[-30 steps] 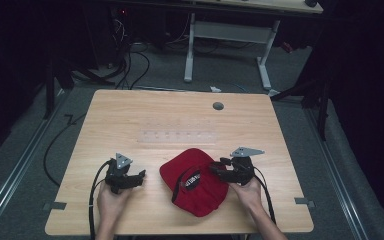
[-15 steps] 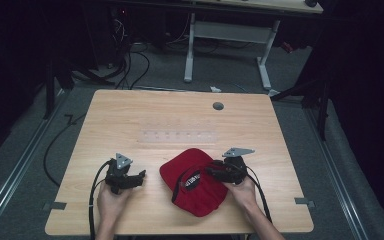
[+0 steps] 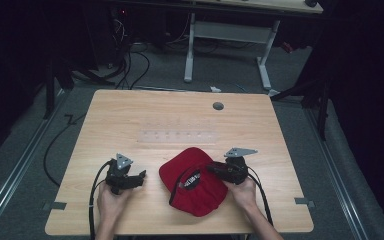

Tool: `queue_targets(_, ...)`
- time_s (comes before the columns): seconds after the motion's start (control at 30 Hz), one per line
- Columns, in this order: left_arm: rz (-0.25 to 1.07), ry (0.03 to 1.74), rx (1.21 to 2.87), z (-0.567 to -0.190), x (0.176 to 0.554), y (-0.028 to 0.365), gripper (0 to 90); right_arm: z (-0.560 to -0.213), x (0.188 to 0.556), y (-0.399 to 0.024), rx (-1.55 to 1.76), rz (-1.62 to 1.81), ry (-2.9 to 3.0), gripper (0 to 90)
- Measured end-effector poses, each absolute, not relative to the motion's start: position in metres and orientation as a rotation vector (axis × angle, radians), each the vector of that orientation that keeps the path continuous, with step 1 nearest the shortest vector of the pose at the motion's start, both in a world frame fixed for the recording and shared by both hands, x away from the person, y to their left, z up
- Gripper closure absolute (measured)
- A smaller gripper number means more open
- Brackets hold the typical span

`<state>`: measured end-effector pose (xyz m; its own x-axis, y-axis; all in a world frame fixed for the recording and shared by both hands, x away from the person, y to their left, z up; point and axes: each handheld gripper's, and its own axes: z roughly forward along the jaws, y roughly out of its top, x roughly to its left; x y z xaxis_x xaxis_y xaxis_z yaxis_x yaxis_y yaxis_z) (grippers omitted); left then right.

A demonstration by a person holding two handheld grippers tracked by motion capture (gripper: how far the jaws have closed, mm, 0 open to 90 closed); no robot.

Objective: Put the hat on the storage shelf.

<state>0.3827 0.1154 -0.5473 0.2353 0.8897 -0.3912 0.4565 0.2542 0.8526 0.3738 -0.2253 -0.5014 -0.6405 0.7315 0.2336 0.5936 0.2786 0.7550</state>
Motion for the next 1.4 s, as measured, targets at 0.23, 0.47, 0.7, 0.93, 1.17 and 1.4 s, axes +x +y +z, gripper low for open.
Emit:
queue_targets(0.23,0.483,1.391,1.373,-0.547,0.383,0.115,24.6,-0.491,0.372,-0.237,1.298,1.358,2.343,79.1)
queue_targets(0.47,0.475,1.380,1.378,-0.546,0.381,0.116,28.8,-0.483,0.368,-0.250,1.314,1.372,2.321,79.7)
queue_targets(0.7,0.482,1.341,1.417,-0.545,0.374,0.111,30.0,-0.475,0.366,-0.267,1.382,1.423,2.275,80.0)
queue_targets(0.93,0.477,1.204,1.464,-0.531,0.352,0.094,30.1,-0.471,0.364,-0.277,1.417,1.420,2.241,80.0)
queue_targets(1.17,0.422,1.098,1.503,-0.516,0.338,0.066,28.8,-0.464,0.365,-0.283,1.463,1.449,2.220,80.1)
queue_targets(1.4,0.371,0.988,1.571,-0.506,0.323,0.035,25.9,-0.453,0.367,-0.283,1.466,1.434,2.217,80.2)
